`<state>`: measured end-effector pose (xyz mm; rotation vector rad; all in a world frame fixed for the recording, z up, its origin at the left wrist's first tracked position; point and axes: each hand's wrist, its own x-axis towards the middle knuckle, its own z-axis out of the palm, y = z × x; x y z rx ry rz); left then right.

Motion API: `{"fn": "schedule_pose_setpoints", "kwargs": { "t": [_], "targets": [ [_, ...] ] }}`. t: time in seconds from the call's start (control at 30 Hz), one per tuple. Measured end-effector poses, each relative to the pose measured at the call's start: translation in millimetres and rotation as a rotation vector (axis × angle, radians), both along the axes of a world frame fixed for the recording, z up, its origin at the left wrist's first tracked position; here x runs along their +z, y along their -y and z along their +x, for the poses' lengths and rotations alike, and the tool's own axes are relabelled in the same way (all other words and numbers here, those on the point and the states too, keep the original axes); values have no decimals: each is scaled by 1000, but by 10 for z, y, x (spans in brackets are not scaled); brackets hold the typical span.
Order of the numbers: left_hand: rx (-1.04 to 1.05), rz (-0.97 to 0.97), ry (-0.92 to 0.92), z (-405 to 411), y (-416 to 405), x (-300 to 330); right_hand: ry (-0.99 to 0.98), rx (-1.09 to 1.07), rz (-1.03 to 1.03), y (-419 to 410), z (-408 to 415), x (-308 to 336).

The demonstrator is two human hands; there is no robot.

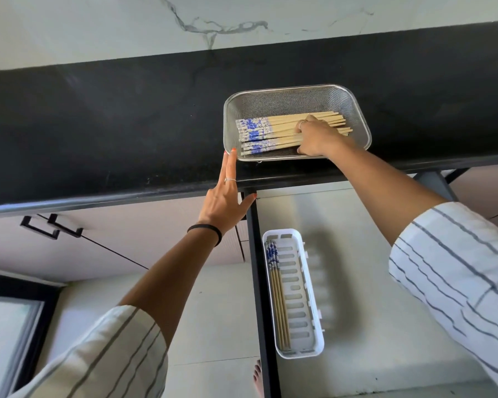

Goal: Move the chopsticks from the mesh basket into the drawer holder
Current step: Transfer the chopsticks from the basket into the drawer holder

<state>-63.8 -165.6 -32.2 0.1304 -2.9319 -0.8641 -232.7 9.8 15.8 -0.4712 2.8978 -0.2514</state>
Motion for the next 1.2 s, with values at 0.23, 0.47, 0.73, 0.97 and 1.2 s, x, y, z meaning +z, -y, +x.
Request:
{"fn": "schedule_pose_setpoints", "kwargs": {
  "t": [0.23, 0.47, 0.73, 0.97, 1.2],
  "targets": [
    [1, -10, 0, 1, 2, -5, -3, 77, 53, 3, -45, 5],
    [0, -15, 1, 11, 10, 3, 10, 219, 84, -44, -35, 151],
    [-14, -7, 23, 22, -3, 68, -149, 225, -2, -193, 170, 408],
    [-28, 16, 34, 18, 15, 60, 130, -23, -601, -449, 1007, 425],
    [-36, 30, 34, 5, 39, 30, 626, -222, -879, -761, 2137, -247]
  ]
}}
